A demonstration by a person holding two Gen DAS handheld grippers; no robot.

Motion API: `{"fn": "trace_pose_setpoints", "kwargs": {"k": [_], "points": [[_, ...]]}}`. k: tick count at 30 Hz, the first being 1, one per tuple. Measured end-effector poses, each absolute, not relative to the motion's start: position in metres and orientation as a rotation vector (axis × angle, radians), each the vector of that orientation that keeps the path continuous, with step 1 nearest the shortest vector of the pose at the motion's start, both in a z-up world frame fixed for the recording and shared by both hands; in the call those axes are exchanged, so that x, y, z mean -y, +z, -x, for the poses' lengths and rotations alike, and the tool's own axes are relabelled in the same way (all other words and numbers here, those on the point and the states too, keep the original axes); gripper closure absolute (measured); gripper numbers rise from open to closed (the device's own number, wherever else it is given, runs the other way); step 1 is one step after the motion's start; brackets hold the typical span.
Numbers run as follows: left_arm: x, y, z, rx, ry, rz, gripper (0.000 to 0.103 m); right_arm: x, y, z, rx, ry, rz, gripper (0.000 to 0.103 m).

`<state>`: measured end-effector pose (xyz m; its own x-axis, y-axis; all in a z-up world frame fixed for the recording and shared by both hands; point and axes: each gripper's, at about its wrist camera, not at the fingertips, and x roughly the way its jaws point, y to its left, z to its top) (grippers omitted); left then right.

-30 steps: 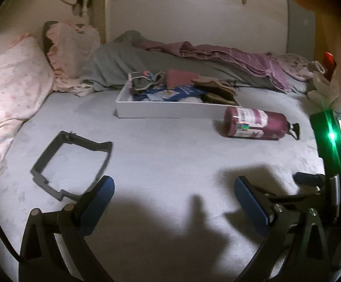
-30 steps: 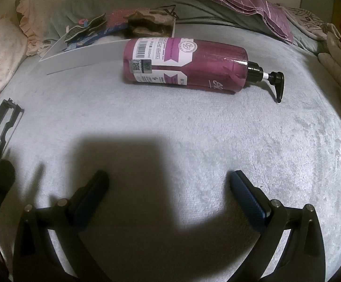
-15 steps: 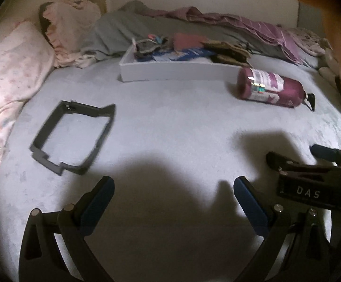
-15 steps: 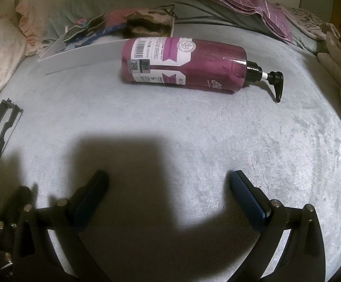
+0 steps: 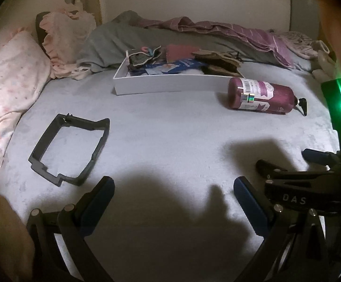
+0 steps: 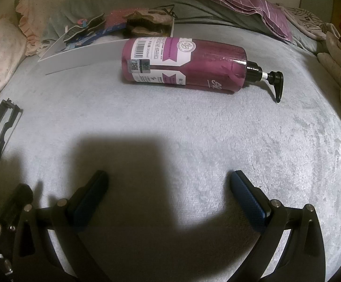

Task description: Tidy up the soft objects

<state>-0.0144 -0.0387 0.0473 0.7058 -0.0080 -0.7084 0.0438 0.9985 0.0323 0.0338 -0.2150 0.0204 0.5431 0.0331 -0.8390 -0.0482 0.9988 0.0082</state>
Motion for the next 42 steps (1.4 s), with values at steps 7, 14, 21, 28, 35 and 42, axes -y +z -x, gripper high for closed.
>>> {"fn": "trace_pose_setpoints", "kwargs": {"k": [7, 14, 21, 28, 35, 42], "points": [[0.041, 0.049, 0.013, -0.771, -0.037, -0.067, 0.0, 0.215, 0.021, -0.034, -0.996, 0.048, 0.016, 0.0], [0.038, 0.05, 0.015, -0.76, -0.021, -0.05, 0.0, 0.215, 0.021, -0.034, -0.996, 0.048, 0.016, 0.0], [0.038, 0.048, 0.014, -0.773, -0.044, -0.043, 0.0, 0.215, 0.021, -0.034, -0.996, 0.048, 0.016, 0.0], [0.04, 0.052, 0.016, -0.748, -0.008, -0.054, 0.0, 0.215, 0.021, -0.034, -0.996, 0.048, 0.016, 0.0], [0.036, 0.06, 0.021, -0.72, -0.038, -0.039, 0.0, 0.215, 0.021, -0.034, -0.996, 0.048, 0.016, 0.0], [0.051, 0.046, 0.012, -0.797, 0.006, -0.132, 0.0, 0.214, 0.021, -0.034, -0.996, 0.048, 0.016, 0.0]]}}
